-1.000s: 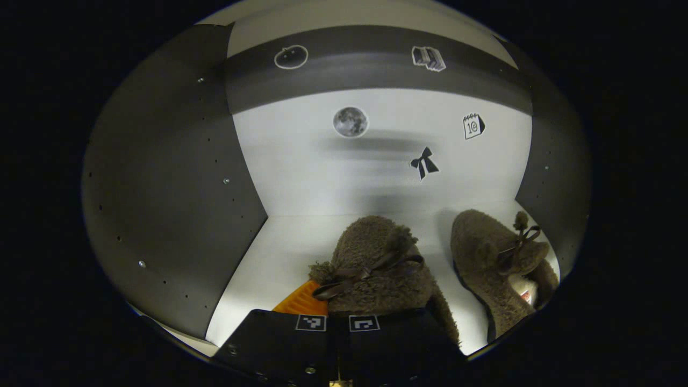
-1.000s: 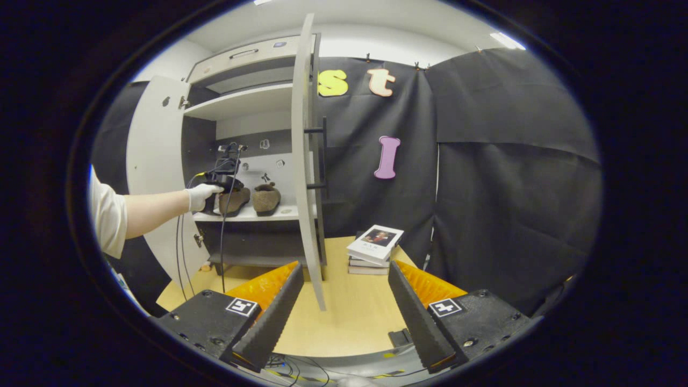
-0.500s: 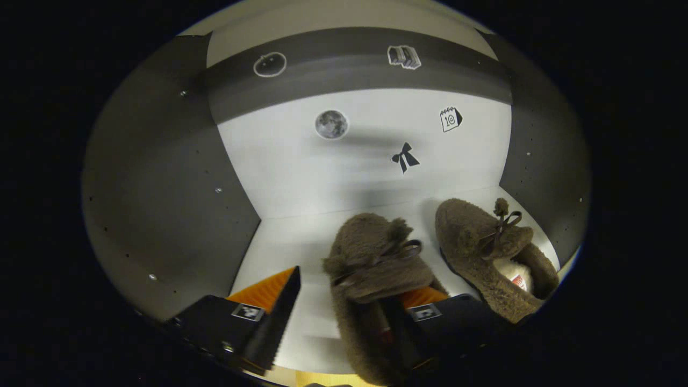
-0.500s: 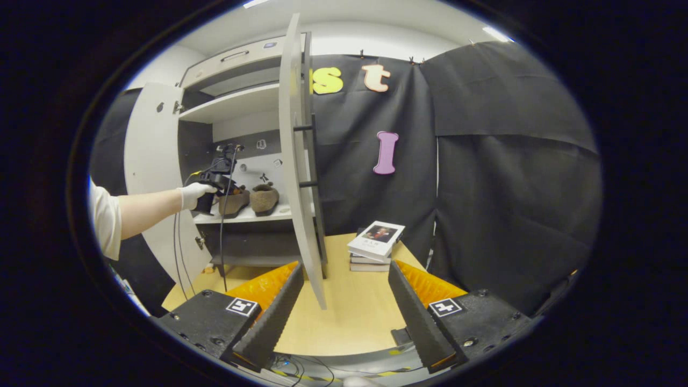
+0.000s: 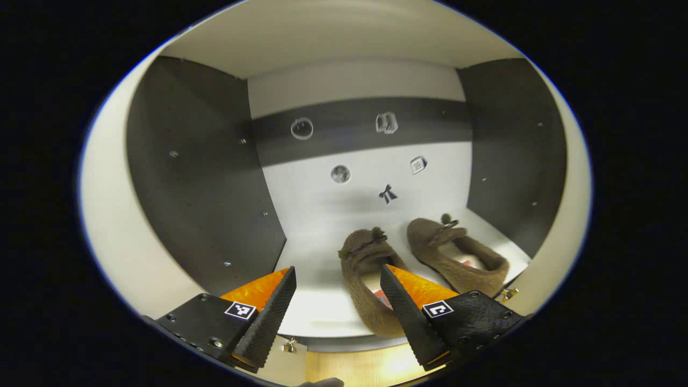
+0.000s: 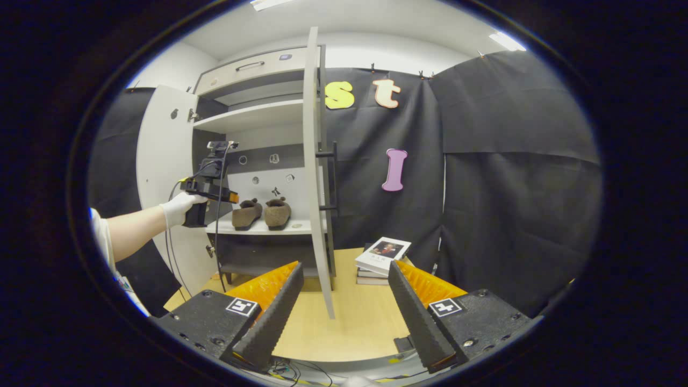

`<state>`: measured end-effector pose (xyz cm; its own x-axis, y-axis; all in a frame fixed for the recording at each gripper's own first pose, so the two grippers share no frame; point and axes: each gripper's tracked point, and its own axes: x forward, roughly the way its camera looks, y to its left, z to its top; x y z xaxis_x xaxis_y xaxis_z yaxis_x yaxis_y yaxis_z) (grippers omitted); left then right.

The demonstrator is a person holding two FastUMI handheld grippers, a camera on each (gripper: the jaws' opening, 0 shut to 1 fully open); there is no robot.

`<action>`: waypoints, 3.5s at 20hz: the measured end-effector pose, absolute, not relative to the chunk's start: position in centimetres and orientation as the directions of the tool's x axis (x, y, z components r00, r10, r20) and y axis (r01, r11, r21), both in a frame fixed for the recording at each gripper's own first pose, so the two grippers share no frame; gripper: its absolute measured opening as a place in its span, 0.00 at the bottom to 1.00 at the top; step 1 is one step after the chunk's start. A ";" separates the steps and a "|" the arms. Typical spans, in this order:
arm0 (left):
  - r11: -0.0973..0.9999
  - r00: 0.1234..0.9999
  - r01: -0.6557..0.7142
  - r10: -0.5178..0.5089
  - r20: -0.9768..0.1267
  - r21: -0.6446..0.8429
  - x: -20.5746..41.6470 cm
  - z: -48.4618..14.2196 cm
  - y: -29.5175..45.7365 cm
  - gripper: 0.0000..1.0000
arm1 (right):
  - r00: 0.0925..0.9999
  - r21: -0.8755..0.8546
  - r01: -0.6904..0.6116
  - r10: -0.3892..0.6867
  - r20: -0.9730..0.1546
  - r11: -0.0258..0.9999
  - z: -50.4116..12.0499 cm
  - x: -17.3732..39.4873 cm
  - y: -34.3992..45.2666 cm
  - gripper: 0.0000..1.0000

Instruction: Grab one shoe with the right hand and put it into the shoe cabinet, grab the other shoe with the left hand and put it into the shoe cabinet; then close the right door with the right hand and the left door with the left hand.

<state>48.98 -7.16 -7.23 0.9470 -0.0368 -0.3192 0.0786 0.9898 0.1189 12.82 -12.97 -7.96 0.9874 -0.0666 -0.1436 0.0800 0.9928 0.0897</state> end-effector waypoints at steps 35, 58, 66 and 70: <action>0.999 0.997 0.040 -0.039 -0.068 0.008 3.7 -6.0 -1.3 0.96 | 0.986 0.009 0.163 -0.163 -0.016 0.987 -0.9 12.7 -12.2 1.00; 0.986 0.980 -0.162 0.156 -0.124 -0.034 6.3 -6.4 -3.6 0.97 | 0.997 0.058 0.047 -0.043 -0.069 0.997 0.1 30.0 -16.2 0.94; 0.985 0.978 -0.173 0.172 -0.120 0.001 5.5 -5.8 -1.0 0.97 | 0.998 0.049 -0.046 0.048 -0.049 0.998 0.2 31.3 -5.5 0.94; 0.983 0.975 -0.182 0.183 -0.126 0.015 5.7 -6.2 0.9 0.96 | 0.990 0.055 -0.138 0.140 -0.030 0.989 0.6 31.2 -0.1 0.96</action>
<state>5.71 0.87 -6.20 0.9750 0.1827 -0.1263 -0.1824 0.9831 0.0147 31.24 -0.13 0.62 0.9897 0.1401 -0.0303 -0.1383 0.9889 0.0547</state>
